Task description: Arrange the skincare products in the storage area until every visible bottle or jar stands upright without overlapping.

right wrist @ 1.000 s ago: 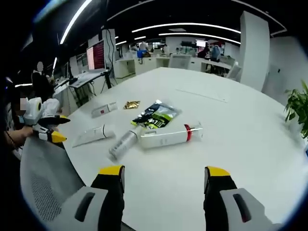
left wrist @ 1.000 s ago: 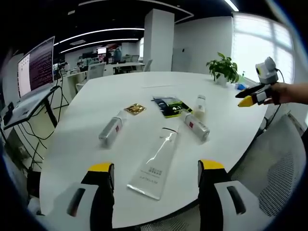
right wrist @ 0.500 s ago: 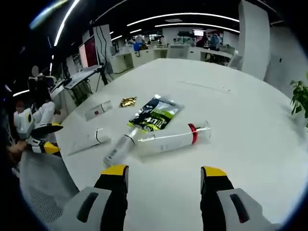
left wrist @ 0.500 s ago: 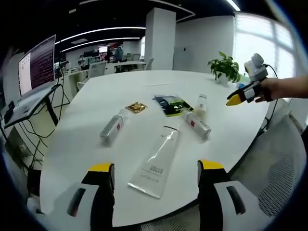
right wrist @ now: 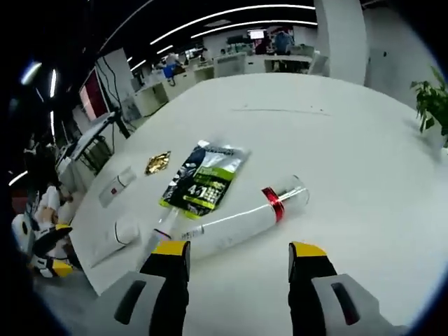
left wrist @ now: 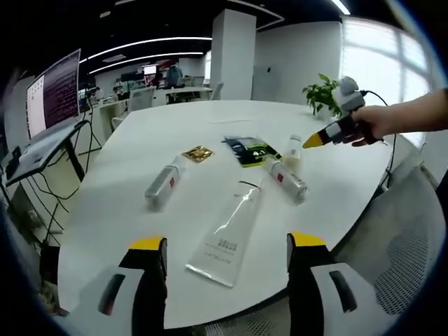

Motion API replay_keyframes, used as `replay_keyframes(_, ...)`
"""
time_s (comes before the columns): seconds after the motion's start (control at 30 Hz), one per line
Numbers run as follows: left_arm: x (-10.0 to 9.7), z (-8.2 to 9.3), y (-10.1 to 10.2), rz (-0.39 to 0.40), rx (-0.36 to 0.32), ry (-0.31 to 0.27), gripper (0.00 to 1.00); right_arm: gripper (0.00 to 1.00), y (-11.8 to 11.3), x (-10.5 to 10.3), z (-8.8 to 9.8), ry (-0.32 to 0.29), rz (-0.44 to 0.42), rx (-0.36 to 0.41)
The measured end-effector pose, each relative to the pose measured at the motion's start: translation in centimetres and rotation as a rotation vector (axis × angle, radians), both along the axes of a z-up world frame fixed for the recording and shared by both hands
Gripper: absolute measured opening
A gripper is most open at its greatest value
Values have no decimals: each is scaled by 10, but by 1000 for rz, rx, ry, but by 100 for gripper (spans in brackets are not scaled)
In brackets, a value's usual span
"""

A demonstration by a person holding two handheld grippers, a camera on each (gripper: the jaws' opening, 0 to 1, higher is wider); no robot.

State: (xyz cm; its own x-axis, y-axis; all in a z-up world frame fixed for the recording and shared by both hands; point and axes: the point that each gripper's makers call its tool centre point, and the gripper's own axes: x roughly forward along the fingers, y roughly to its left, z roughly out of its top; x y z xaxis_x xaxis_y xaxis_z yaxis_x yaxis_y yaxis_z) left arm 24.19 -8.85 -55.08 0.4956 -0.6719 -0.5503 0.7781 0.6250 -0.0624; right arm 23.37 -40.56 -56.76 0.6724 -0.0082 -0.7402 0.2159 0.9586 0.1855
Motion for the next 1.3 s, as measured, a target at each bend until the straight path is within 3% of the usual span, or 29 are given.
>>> replay_keyframes(0.3, 1, 1, -1, 0, -10, -3, 64, 58, -5, 22, -7, 16, -97, 39)
replay_keyframes(0.43, 1, 0, 0, -1, -3, -4, 63, 54, -12, 32, -14, 48, -113, 9)
replay_keyframes(0.63, 2, -1, 1, 10, 4, -1, 62, 55, -9, 42, -21, 73, -107, -26)
replay_keyframes(0.77, 1, -4, 2, 7, 17, 5, 62, 50, -7, 47, -28, 127, 11, -120)
replay_keyframes(0.93, 1, -5, 2, 4, 25, 9, 62, 36, -5, 47, -32, 167, 110, -153)
replay_keyframes(1.17, 1, -7, 3, 3, 29, 11, 62, 23, -5, 43, -37, 152, 205, -150)
replay_keyframes(1.3, -1, -7, 1, -4, 32, 13, 61, 19, -9, 35, -35, 150, 339, -233)
